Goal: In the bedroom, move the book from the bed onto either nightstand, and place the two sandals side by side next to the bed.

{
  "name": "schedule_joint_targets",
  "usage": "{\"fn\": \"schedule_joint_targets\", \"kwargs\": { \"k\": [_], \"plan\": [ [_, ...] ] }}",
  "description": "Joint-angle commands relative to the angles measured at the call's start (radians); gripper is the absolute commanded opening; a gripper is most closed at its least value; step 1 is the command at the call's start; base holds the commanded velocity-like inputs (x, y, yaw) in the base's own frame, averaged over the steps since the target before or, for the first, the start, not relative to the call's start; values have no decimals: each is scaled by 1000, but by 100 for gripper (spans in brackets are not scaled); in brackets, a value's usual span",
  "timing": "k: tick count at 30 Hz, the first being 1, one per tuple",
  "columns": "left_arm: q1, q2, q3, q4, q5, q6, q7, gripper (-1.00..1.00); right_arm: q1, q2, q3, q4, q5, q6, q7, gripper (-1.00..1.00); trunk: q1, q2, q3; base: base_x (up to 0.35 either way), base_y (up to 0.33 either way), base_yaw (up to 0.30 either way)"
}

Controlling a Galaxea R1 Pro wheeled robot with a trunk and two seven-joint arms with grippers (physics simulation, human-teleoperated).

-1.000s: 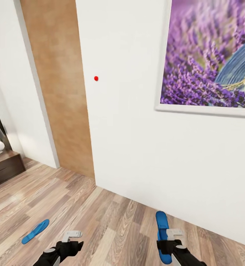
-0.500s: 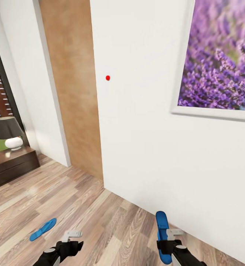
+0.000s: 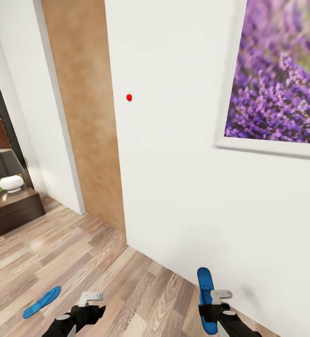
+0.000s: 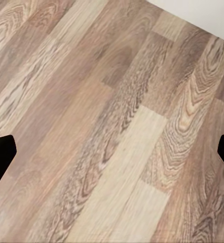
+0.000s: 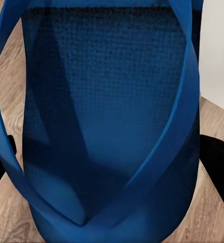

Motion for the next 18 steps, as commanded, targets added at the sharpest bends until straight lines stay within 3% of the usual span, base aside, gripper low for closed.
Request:
{"fn": "schedule_joint_targets", "kwargs": {
  "k": [1, 8, 18],
  "plan": [
    [0, 0, 0, -2, 4, 7, -3, 100, 0, 0, 3, -2, 0, 7, -5, -100, 0, 0, -1, 233, -77, 27],
    [0, 0, 0, -2, 4, 7, -3, 100, 0, 1, 3, -2, 0, 7, -5, -100, 0, 0, -1, 112, -28, 177],
    [0, 0, 0, -2, 4, 7, -3, 100, 0, 1, 3, -2, 0, 7, -5, -100, 0, 0, -1, 21, -5, 268]
  ]
}}
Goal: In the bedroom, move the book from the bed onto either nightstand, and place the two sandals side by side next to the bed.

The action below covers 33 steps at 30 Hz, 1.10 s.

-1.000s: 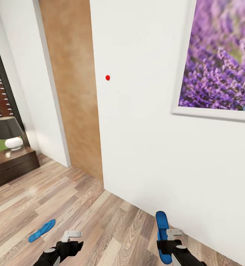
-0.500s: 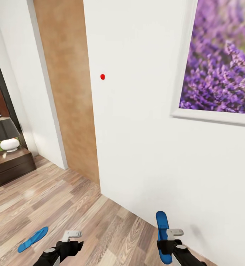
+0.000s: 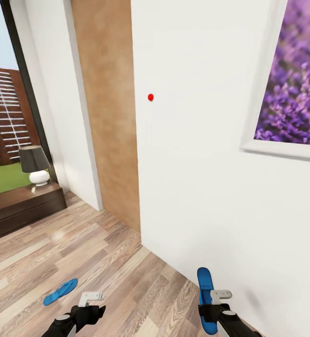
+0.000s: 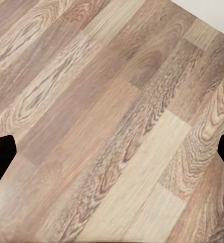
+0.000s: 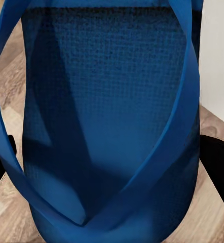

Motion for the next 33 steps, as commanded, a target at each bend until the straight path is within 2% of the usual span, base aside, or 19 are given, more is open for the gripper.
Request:
{"fn": "schedule_joint_targets", "kwargs": {
  "k": [1, 21, 33],
  "plan": [
    [0, 0, 0, -2, 4, 6, -3, 100, 0, 0, 4, -3, 0, 7, -5, -100, 0, -1, -1, 6, -1, 283],
    [0, 0, 0, -2, 3, 6, -3, 100, 0, -1, 4, -3, 0, 7, -5, -100, 0, -1, -1, 1, 0, 284],
    [-1, 0, -1, -1, 2, 9, -3, 100, 18, -12, 1, -1, -1, 6, 4, -100, 0, -1, -1, 0, 0, 61]
  ]
}}
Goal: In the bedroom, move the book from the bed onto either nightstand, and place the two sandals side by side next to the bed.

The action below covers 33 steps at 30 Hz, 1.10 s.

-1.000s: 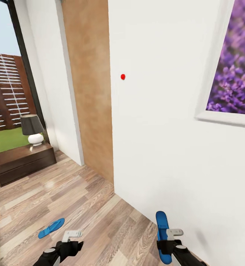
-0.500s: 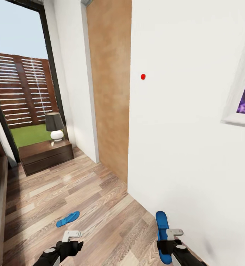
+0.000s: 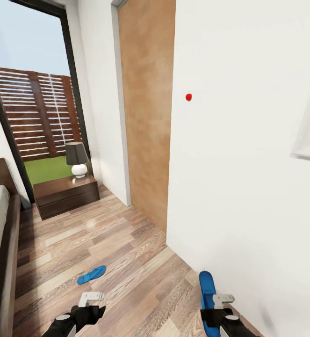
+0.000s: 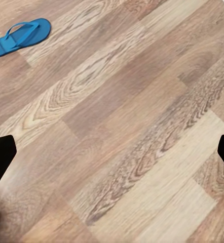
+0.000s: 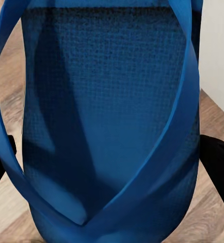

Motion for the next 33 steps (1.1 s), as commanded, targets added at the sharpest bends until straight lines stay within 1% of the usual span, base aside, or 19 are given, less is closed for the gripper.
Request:
{"fn": "schedule_joint_targets", "kwargs": {
  "k": [1, 5, 9, 10, 11, 15, 26, 33],
  "plan": [
    [0, 0, -1, -1, 2, 11, -3, 100, 14, -2, 3, -1, 0, 7, -3, -100, 0, -1, -1, 0, 0, 6],
    [-1, 0, -2, 14, 1, 17, -1, 100, 36, -5, 3, 2, 0, 6, -2, -100, 0, -1, -1, 0, 0, 4],
    [-2, -3, -2, 87, 1, 21, 1, 100, 69, -23, 4, 4, -1, 3, -1, -100, 0, -1, -1, 0, 0, 2],
    [-4, -5, -2, 106, 1, 22, 4, 100, 75, -28, 4, 5, -2, 2, 0, -100, 0, -1, -1, 0, 0, 1],
    [-7, -13, -1, 136, 2, 23, 18, 100, 83, -36, 4, 6, -3, -3, 7, -100, 0, -1, -1, 0, 0, 0],
    [-11, -27, -1, 171, 4, 26, 46, 100, 92, -44, 4, 7, -5, -21, 28, -100, 0, -1, -1, 0, 0, 0],
    [-12, -34, 3, 194, 5, 29, 65, 100, 114, -49, 5, 9, -7, -40, 51, -100, 0, -1, -1, 0, 0, 0],
    [-12, -35, 3, 196, 5, 29, 65, 100, 117, -49, 4, 35, -5, -42, 53, -100, -27, 48, 21, 0, 0, 0]
  ]
}}
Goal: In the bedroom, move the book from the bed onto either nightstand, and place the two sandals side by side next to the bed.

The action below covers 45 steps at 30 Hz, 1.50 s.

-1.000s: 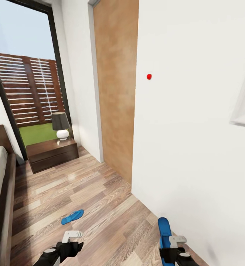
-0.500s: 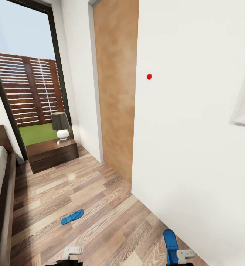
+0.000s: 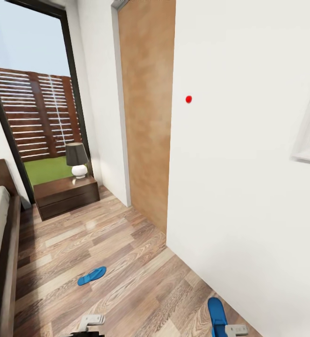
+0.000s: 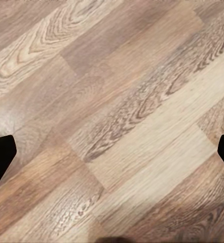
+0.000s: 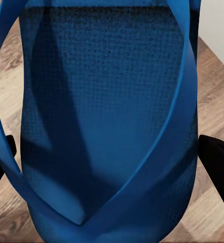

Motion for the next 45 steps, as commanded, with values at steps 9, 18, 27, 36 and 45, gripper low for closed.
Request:
{"fn": "schedule_joint_targets", "kwargs": {
  "k": [9, 18, 27, 36, 45],
  "plan": [
    [0, -1, -2, -1, 3, -4, 0, 100, 1, 0, 3, 11, 1, 4, 1, -100, -35, 63, 27, 0, 0, 0],
    [0, -1, -3, -1, 1, -7, 1, 100, 1, 1, 3, 12, 1, 4, 1, -100, -69, 126, 55, 0, 0, 0],
    [0, -1, -5, -1, 1, -6, 1, 100, 1, 1, 2, 12, -1, 4, 1, -100, -104, 189, 84, 0, 0, 0],
    [0, -1, -5, -1, 1, -7, 1, 100, 1, 2, 2, 12, -3, 4, 1, -100, -138, 252, 112, 0, 0, 0],
    [0, -1, -7, -1, 1, -7, 1, 100, 1, 2, 1, 12, -5, 4, 1, -100, -173, 315, 140, 0, 0, 0]
  ]
}}
